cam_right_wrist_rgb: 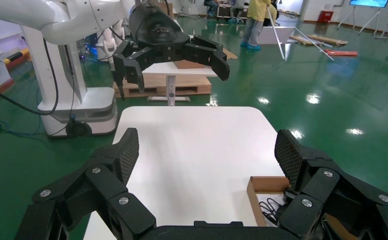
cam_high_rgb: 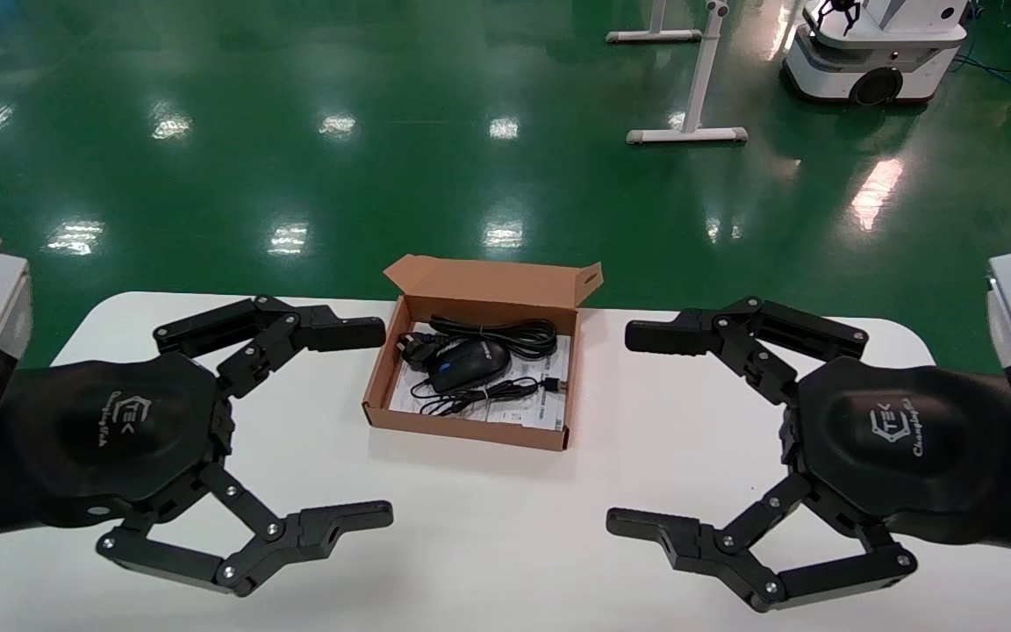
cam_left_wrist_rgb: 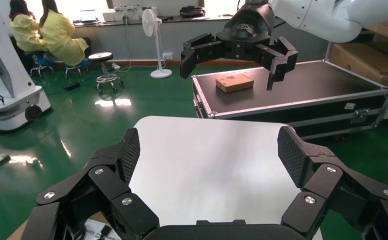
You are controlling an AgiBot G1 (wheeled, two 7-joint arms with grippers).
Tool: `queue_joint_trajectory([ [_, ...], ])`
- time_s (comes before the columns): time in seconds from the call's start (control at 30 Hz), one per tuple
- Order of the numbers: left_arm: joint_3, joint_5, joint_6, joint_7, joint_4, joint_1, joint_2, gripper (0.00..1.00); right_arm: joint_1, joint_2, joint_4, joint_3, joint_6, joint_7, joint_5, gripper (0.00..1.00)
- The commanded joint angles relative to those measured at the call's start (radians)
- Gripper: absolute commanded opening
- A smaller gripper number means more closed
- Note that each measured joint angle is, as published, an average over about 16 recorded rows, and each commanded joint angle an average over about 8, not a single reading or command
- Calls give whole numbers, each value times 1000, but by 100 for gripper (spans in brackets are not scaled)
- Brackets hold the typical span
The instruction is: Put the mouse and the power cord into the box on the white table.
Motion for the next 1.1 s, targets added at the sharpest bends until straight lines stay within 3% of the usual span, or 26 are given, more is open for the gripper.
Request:
queue_joint_trajectory([
  [0.03,0,0,0,0,0,0,0,100,0,0,0,0,0,0,0,100],
  [1.1,0,0,0,0,0,0,0,100,0,0,0,0,0,0,0,100],
])
